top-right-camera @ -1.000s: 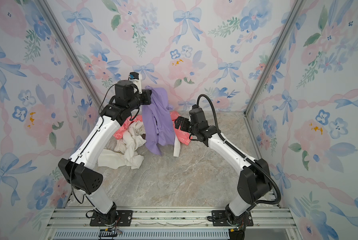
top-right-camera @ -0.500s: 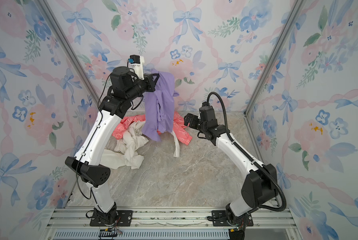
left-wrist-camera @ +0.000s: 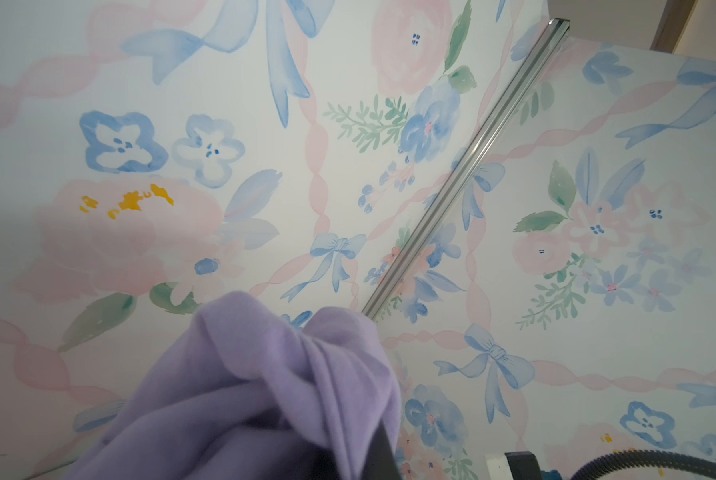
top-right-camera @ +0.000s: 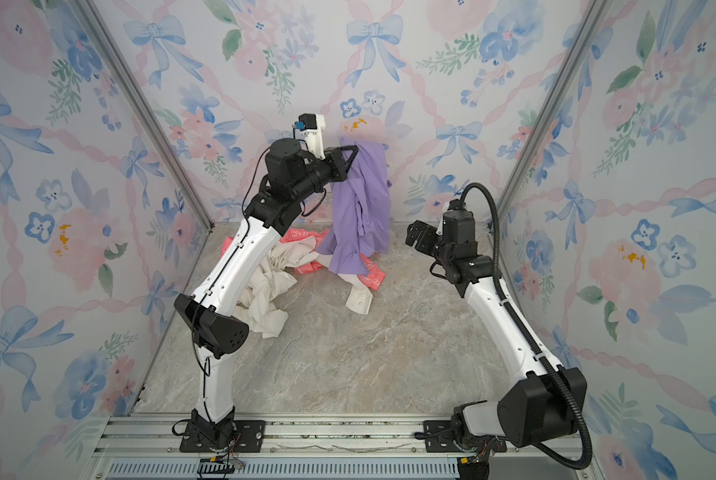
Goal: Pick out a specific cloth from the pile
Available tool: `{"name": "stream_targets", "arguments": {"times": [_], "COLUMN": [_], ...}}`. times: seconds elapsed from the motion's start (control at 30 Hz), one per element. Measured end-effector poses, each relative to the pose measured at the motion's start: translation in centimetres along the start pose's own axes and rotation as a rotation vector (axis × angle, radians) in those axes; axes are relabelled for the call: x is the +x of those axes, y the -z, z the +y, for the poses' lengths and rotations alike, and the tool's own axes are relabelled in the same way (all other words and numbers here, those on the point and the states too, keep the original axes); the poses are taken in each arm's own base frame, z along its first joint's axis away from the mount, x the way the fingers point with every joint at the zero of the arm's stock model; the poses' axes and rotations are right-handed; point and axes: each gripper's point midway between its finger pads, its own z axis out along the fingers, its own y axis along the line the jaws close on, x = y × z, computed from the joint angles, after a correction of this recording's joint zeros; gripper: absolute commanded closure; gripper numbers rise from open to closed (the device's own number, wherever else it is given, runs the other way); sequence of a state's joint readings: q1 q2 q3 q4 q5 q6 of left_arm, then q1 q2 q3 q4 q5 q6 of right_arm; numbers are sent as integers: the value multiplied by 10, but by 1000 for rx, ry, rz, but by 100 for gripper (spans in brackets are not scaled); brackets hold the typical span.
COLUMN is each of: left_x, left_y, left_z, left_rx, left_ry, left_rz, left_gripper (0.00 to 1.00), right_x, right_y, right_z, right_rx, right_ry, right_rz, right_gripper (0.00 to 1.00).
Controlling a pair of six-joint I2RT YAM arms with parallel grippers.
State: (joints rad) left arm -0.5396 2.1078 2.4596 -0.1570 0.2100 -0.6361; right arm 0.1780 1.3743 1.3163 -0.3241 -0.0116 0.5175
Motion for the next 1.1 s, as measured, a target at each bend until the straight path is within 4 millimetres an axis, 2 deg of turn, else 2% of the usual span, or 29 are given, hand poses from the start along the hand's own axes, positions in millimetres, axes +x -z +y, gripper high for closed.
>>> {"name": "stream_targets", "arguments": {"times": [0.1, 0.17, 0.23, 0.27, 0.33, 0.4, 0.5, 0.6, 0.67, 0.73, 0.8, 0.87, 1.0, 1.1], "left_x": [26, 53, 90, 107, 153, 197, 257, 294, 307, 313, 309, 295, 249, 217], "left_y": [-20, -35, -50, -56, -67, -72, -71, -59, -49, -33, -19, -9, 14, 35], "left_z": [-3, -10, -16, -20, -23, -21, 0, 32, 51, 67, 77, 80, 79, 78], "left_rx": [33, 60, 84, 94, 114, 118, 57, -45, -112, -177, -220, -245, -281, -305], "left_ry": [65, 103, 133, 146, 178, 212, 231, 195, 160, 122, 85, 58, 12, -23], "left_rz": [14, 43, 95, 120, 200, 286, 426, 523, 559, 594, 608, 599, 540, 492], "left_gripper": [100, 100, 98, 93, 72, 56, 33, 15, 6, 2, 2, 2, 2, 2], "right_x": [-10, -16, -23, -25, -28, -29, -24, -11, -2, 5, 11, 19, 47, 72], "right_y": [1, 3, 7, 9, 15, 19, 19, 14, 11, 7, 0, -8, -36, -53], "right_z": [-23, -35, -45, -49, -55, -60, -64, -71, -75, -79, -81, -83, -82, -83], "right_rx": [47, 72, 92, 98, 110, 117, 127, 142, 152, 163, 170, 181, 209, 240], "right_ry": [-21, -35, -48, -53, -64, -73, -92, -122, -140, -159, -182, -190, -195, -199], "right_rz": [-15, -28, -46, -53, -66, -74, -66, -35, -9, 13, 33, 62, 175, 251], "right_gripper": [3, 3, 3, 3, 2, 1, 0, 3, 5, 9, 12, 13, 18, 30]}}
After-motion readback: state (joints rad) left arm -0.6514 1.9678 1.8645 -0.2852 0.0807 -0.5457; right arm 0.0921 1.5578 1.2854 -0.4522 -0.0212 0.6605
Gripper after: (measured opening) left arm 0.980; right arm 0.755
